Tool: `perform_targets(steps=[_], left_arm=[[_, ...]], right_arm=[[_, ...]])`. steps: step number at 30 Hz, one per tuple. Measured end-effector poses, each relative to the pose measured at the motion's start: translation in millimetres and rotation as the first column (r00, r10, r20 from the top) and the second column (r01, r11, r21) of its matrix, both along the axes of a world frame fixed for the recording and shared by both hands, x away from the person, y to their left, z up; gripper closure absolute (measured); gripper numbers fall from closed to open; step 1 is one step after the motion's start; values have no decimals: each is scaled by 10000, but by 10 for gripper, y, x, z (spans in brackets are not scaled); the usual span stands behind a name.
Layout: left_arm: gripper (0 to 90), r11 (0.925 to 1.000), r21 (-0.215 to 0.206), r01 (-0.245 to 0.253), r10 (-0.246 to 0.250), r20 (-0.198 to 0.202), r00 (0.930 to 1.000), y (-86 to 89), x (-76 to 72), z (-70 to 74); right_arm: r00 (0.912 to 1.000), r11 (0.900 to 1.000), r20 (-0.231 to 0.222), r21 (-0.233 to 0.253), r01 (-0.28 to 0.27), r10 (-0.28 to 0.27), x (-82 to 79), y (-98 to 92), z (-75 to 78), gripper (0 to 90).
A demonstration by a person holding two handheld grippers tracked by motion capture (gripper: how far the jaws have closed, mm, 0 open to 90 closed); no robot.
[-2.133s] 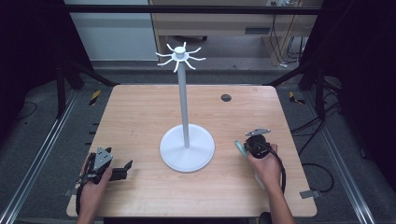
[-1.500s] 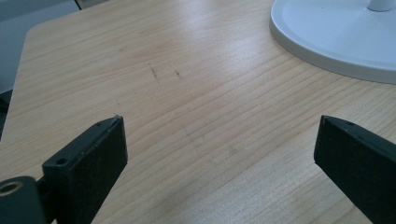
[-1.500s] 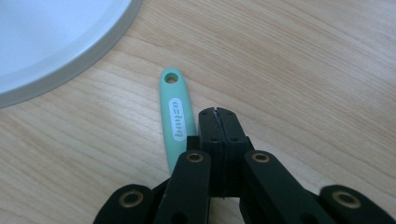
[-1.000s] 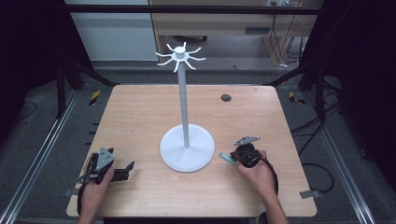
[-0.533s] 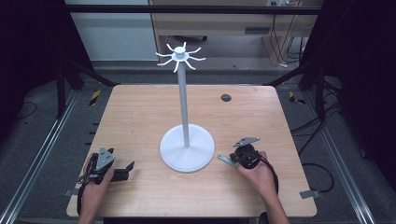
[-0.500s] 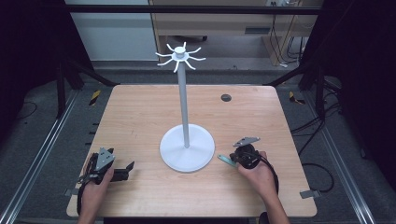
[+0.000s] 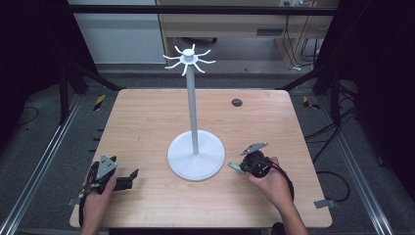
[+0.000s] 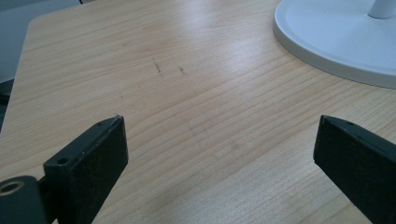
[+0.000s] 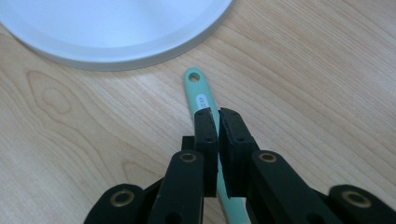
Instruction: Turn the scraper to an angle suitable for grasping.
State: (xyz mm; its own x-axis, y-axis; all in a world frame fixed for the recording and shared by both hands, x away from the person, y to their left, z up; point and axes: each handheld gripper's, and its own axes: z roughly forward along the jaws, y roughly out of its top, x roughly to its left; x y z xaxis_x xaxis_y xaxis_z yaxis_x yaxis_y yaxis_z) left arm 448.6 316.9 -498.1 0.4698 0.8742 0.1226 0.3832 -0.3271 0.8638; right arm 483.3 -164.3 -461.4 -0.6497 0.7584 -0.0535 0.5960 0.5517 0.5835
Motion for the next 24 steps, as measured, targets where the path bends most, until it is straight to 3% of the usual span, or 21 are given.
perform_targets(steps=[8,10,13,19,24], left_arm=[[26,9999,-94,61,-62,-76,10000,-22,-38,-23],[26,10000,45,56,-56,-52,10000,-13,-45,-20],[26,9999,-142,4,-4,3,10000,12,-45,-6],[26,9996,-267,-101,106,178,9998,49,-57,29],[26,9995,-267,-196,201,172,9997,70,-36,31]], right_arm=[[9991,9978,-341,-607,-275,255,-29,33,20,783],[9993,9983,-347,-548,-184,165,-37,37,38,761],[9989,9977,-462,-666,-118,88,-44,54,68,702],[9979,9944,-602,-1012,-313,252,-40,109,131,647],[9949,9940,-941,-989,-460,367,22,115,126,593]])
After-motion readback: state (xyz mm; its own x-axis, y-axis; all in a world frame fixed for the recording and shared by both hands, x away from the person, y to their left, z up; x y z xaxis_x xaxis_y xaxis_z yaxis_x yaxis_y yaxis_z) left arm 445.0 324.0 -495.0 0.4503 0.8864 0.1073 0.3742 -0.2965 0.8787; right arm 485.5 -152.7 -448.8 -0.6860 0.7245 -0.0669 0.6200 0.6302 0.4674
